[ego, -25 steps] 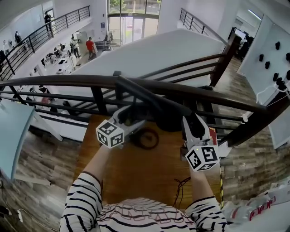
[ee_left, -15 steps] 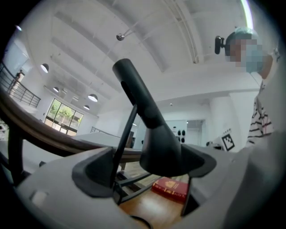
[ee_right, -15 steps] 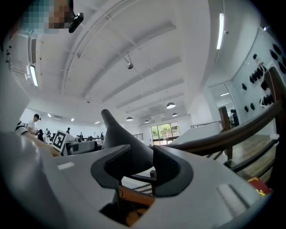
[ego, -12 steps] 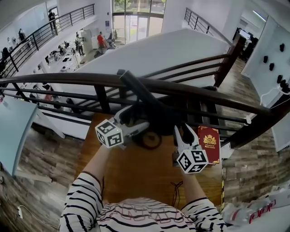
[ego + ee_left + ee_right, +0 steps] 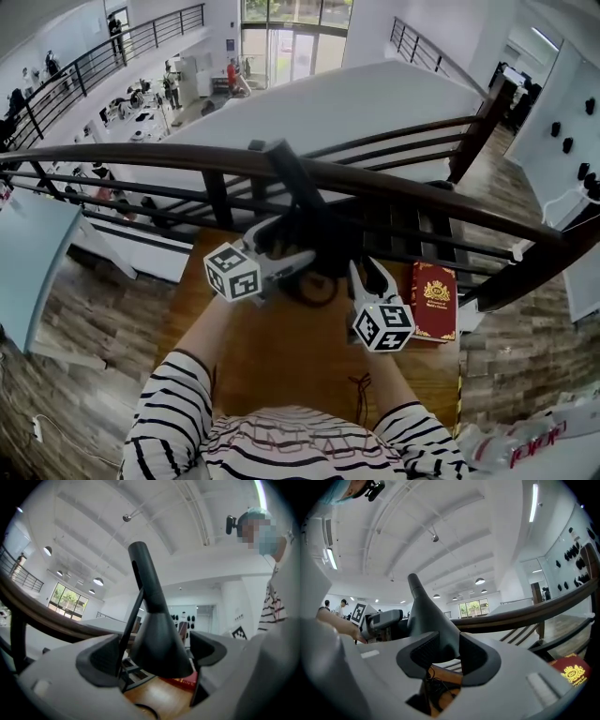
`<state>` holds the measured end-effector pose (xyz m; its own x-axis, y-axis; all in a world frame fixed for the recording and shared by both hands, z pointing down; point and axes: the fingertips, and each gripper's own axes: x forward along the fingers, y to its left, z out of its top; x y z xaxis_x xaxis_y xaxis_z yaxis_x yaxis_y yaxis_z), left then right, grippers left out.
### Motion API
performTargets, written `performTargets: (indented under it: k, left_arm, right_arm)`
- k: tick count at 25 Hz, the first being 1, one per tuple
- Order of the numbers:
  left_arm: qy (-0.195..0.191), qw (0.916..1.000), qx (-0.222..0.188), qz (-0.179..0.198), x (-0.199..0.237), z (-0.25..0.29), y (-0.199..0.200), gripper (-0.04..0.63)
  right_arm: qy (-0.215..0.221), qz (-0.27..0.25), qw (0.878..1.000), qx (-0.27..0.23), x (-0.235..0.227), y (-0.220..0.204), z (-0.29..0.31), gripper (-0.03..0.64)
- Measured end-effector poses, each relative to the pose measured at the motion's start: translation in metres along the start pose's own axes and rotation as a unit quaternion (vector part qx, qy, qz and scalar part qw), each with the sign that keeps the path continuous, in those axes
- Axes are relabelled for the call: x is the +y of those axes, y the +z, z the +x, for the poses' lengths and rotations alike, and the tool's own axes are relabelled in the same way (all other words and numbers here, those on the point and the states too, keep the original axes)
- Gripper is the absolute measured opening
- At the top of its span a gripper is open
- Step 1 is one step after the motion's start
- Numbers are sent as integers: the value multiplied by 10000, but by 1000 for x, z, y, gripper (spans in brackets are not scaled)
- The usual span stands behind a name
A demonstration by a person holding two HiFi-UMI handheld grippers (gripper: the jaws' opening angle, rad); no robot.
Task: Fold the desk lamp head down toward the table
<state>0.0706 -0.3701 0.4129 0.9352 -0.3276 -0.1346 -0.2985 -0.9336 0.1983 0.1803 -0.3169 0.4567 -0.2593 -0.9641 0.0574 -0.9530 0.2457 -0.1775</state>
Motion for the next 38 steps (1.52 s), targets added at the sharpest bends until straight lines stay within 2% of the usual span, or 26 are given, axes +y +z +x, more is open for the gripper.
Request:
performTargets:
  k: [3, 9, 12, 15, 20, 27, 38]
  left_arm:
    - [28, 10000, 44, -19, 0, -2, -2, 472]
    - [161, 9999, 9, 20, -2, -10, -1, 472]
    - [423, 9990, -80, 124, 1, -22, 1, 473]
    - [687, 9972, -139, 243, 0, -35, 1, 474]
    - [786, 9957, 13, 485, -18, -46, -7, 472]
    - [844, 9949, 72, 552, -50, -67, -19, 466]
    - [1327, 9881, -110, 775, -88, -107, -30, 436]
  right_arm:
    - [37, -6, 10000, 40, 5, -4, 4, 93]
    - [41, 12, 9998, 190, 6, -4, 0, 103]
    - [87, 168, 9994, 300, 8, -8, -7, 138]
    - [42, 217, 9993, 287, 6, -6, -21, 144]
    - [3, 183, 9994, 280, 6, -3, -47, 147]
    - [-74, 273, 9994, 205, 19, -8, -78, 147]
    - [337, 502, 9966, 568, 46, -55, -112, 147]
